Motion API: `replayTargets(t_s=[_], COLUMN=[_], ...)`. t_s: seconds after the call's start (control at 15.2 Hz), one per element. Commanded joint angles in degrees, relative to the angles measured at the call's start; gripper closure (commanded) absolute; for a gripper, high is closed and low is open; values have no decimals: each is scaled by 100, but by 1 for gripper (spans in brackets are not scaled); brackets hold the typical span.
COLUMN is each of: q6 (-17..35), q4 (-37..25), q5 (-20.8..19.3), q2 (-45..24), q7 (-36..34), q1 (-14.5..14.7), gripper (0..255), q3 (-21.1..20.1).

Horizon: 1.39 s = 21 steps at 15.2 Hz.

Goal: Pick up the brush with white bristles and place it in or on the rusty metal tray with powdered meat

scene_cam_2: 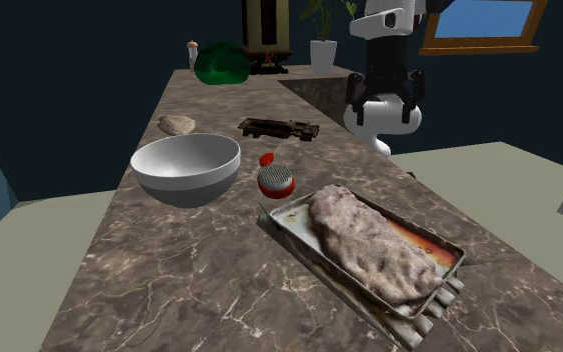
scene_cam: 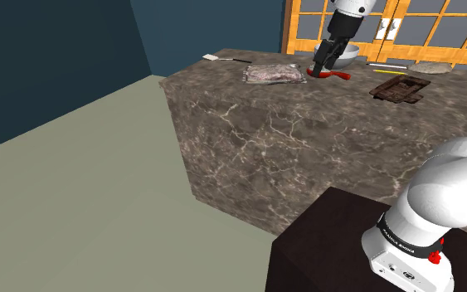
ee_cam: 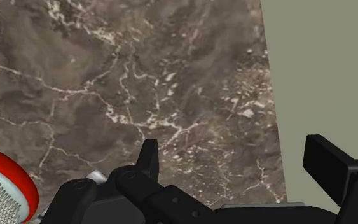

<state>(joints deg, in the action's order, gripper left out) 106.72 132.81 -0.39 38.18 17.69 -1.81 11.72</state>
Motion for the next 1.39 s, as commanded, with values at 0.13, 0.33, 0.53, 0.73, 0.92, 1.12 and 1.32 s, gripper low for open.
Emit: replayTargets(t_s=[0.13,0.33,0.53,0.73,0.92,1.12,1.32], q6=[358,608,831,1018,1156,1214,1427], q4=[-221,-456,-750,-1105,-1523,-1841,-1710], q5=[-117,-120,-49,110,374,617,689], q2=[-517,-957,-1437,-1960,-2530,-2943,-3043], q7=[509,873,1256,1667,2115,2439,2488], q1=[-78,-96,-91,-71,-55,-69,-57], gripper=[0,0,0,0,0,0,0], q3=[465,794,1128,1467,1799,2003,2012])
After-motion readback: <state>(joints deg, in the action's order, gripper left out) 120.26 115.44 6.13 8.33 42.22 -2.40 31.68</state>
